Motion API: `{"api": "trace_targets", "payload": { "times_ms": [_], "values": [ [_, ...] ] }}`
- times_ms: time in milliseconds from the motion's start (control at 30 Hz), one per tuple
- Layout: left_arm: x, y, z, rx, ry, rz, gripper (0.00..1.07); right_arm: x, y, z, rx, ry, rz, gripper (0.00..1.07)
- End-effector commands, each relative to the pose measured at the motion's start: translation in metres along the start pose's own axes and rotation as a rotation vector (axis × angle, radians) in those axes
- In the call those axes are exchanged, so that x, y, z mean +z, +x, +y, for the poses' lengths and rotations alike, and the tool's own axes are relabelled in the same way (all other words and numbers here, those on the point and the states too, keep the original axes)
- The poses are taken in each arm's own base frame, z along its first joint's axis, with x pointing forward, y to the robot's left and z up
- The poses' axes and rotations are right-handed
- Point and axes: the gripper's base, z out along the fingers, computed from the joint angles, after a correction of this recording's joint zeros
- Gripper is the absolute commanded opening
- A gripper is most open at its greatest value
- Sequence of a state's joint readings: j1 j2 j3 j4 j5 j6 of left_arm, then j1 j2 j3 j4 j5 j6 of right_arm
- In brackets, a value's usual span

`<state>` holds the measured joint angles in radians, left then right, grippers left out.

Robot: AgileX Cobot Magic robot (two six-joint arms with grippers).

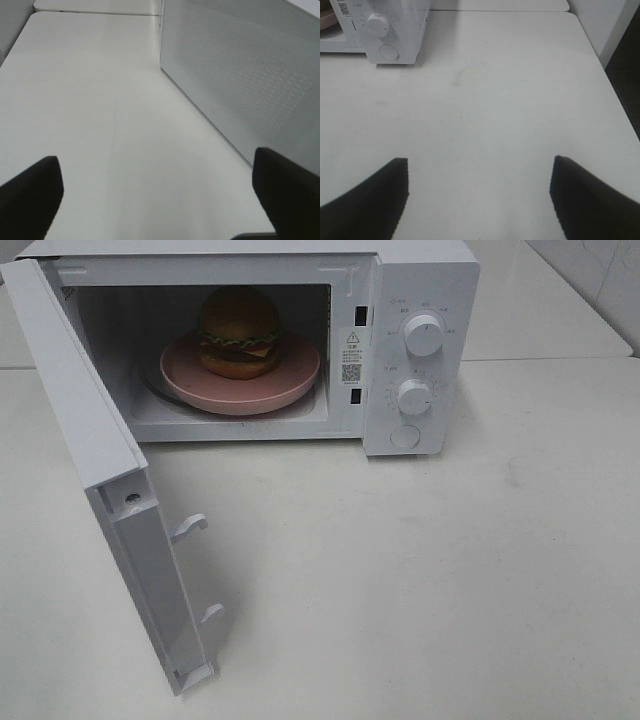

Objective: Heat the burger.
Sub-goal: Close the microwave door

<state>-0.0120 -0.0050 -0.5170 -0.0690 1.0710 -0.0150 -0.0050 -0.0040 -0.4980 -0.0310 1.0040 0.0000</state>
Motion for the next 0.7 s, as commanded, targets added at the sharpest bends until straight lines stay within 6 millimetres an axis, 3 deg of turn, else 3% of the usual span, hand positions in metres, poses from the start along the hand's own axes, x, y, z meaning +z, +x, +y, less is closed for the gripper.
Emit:
{"api": "trace_targets", "payload": {
  "times_ms": [33,233,433,467,500,533,567,633,667,700],
  "values": [
    [-0.002,0.002,0.000,0.000,0.003,-0.015,0.98,-0.003,0.002,0.000,0.012,0.004,-0.032,0.76],
    [-0.001,0.000,0.000,-0.001,0.004,-0.007,0.98,-0.003,0.002,0.000,0.012,0.004,-0.032,0.76],
    [-0.003,-0.026,-0.004,-0.020,0.034,-0.086,0.93,-0.003,0.002,0.000,0.012,0.004,-0.032,0.76],
    [0.003,-0.033,-0.004,-0.023,0.034,-0.088,0.87,-0.003,0.002,0.000,0.012,0.004,-0.032,0.76],
    [0.003,-0.033,-0.004,-0.023,0.034,-0.088,0.87,-0.003,0.002,0.000,0.012,0.004,-0.032,0.76],
    [0.010,-0.037,-0.003,-0.026,0.030,-0.070,0.76,-0.003,0.002,0.000,0.012,0.004,-0.032,0.76],
    [0.010,-0.037,-0.003,-0.026,0.030,-0.070,0.76,-0.003,0.002,0.000,0.012,0.004,-0.032,0.76],
    [0.020,-0.043,-0.003,-0.029,0.025,-0.038,0.57,-0.003,0.002,0.000,0.012,0.004,-0.032,0.76],
    [0.020,-0.043,-0.003,-0.029,0.025,-0.038,0.57,-0.003,0.002,0.000,0.012,0.004,-0.032,0.76],
    [0.024,-0.045,-0.003,-0.031,0.024,-0.030,0.50,-0.003,0.002,0.000,0.012,0.004,-0.032,0.76]
  ]
}}
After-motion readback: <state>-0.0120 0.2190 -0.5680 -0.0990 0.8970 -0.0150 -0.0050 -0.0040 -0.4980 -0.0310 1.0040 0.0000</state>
